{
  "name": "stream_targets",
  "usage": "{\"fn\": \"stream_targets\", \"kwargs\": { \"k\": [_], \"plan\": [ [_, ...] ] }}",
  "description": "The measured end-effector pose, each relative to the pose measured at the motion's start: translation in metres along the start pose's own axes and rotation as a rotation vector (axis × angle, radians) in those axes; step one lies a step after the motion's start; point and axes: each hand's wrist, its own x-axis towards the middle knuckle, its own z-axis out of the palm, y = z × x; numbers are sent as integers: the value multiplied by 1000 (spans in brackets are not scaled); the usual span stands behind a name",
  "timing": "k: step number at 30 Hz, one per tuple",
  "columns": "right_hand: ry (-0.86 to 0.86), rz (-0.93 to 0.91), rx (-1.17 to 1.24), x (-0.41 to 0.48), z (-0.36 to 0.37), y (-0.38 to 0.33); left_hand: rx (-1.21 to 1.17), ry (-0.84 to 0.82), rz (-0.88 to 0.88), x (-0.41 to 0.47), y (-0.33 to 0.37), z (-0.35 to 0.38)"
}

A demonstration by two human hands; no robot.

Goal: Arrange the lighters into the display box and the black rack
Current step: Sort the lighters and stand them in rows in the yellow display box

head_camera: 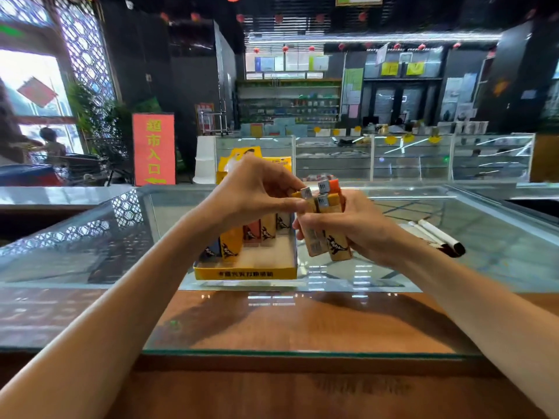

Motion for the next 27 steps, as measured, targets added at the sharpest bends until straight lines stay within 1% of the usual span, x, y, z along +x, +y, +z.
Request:
{"fn": "stream_targets", "kwargs": {
  "k": [5,9,11,13,16,19,22,25,27],
  "plan": [
    [-102,83,127,0,-11,7,-183,-31,-53,0,-14,-7],
    [-227,163,231,1,-7,10,-240,-90,-62,-2,-17,-12],
    [-226,172,252,1,-4,10,-254,-91,-63,-3,-17,-13],
    [-166,153,219,0,-2,9,-218,-73,-63,-5,-16,-11],
    [-21,94,56,-2,6,9,-108,-21,-70,-5,-14,-2],
    [99,33,-102,-4,13,10,-46,71,-76,-3,-10,5],
    [173,-35,-130,-4,15,10,-19,147,-123,0,-11,3],
    [247,-62,-142,-3,16,7,-85,190,-179,-1,-13,-3],
    [291,-54,-140,-2,15,6,-119,267,-193,0,-15,-9]
  ]
}}
